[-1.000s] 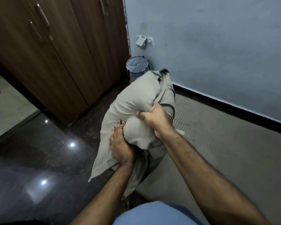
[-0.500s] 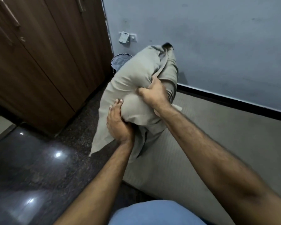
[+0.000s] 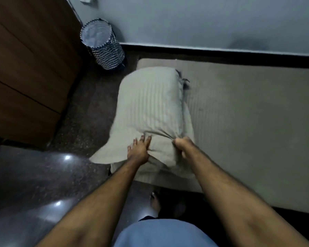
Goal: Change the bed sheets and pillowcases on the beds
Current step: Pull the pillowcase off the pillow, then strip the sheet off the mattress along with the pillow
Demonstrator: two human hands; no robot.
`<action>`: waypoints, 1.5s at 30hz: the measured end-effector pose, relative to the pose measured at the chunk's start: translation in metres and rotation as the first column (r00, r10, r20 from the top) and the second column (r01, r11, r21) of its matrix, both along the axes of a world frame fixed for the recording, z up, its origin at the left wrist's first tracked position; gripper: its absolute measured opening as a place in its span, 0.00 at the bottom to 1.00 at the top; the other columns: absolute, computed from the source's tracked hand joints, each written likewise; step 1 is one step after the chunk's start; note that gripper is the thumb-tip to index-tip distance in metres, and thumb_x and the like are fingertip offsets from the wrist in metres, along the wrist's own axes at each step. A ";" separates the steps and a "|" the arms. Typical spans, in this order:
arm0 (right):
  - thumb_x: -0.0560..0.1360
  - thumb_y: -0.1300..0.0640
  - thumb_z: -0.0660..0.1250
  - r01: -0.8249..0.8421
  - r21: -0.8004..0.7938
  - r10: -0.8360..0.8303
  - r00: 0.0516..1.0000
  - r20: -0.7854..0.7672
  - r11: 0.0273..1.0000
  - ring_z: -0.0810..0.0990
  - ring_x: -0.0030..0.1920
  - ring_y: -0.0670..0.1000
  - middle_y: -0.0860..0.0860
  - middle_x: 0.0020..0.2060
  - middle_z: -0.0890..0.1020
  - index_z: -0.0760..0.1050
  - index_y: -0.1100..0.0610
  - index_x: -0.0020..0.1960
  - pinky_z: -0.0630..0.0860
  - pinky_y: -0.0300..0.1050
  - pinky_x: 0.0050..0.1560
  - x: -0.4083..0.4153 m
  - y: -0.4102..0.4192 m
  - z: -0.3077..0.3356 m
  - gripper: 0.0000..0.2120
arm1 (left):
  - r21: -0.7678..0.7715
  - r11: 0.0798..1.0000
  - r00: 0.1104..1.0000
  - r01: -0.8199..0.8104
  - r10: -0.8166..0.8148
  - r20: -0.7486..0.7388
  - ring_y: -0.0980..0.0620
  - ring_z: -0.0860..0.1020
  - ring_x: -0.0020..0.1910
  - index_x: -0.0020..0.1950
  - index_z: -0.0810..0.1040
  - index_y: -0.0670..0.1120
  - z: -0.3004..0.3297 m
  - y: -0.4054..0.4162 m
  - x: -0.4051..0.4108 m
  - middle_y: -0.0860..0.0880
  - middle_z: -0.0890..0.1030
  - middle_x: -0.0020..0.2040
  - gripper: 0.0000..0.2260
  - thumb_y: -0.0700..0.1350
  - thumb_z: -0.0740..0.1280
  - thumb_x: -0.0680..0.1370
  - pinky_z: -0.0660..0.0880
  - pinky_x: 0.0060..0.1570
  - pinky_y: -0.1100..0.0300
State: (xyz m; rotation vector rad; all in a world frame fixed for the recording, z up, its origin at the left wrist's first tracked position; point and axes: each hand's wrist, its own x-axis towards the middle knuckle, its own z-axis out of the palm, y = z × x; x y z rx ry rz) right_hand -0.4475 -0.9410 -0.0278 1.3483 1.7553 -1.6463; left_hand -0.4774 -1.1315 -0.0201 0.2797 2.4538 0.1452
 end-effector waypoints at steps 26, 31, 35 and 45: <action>0.79 0.55 0.68 -0.063 0.654 0.320 0.905 -0.281 0.754 0.81 0.57 0.55 0.56 0.62 0.80 0.74 0.58 0.69 0.72 0.41 0.56 0.070 0.127 0.154 0.20 | 0.827 0.561 0.985 -0.037 0.159 -0.063 0.50 0.80 0.59 0.67 0.78 0.42 0.160 0.202 0.005 0.45 0.83 0.59 0.15 0.46 0.64 0.83 0.76 0.61 0.55; 0.79 0.54 0.67 0.079 0.721 0.202 0.934 -0.296 0.688 0.80 0.52 0.52 0.54 0.63 0.78 0.72 0.56 0.71 0.74 0.43 0.59 0.150 0.155 0.179 0.21 | 0.861 0.509 1.000 -0.006 0.006 0.004 0.48 0.81 0.56 0.66 0.78 0.42 0.161 0.243 0.055 0.47 0.82 0.54 0.13 0.43 0.64 0.83 0.77 0.59 0.54; 0.79 0.54 0.67 0.144 0.728 0.130 0.943 -0.306 0.670 0.78 0.48 0.48 0.54 0.63 0.77 0.72 0.56 0.71 0.71 0.39 0.54 0.215 0.187 0.188 0.21 | 0.870 0.493 0.993 0.026 -0.113 0.034 0.49 0.81 0.55 0.66 0.77 0.44 0.162 0.279 0.109 0.48 0.82 0.54 0.13 0.43 0.64 0.83 0.78 0.57 0.54; 0.80 0.54 0.67 0.357 0.689 -0.057 0.907 -0.418 0.630 0.78 0.48 0.47 0.50 0.63 0.76 0.72 0.53 0.71 0.73 0.40 0.53 0.424 0.330 0.191 0.20 | 0.860 0.511 0.945 -0.005 -0.280 0.171 0.51 0.82 0.54 0.68 0.75 0.45 0.166 0.428 0.291 0.48 0.83 0.58 0.12 0.42 0.61 0.84 0.74 0.45 0.65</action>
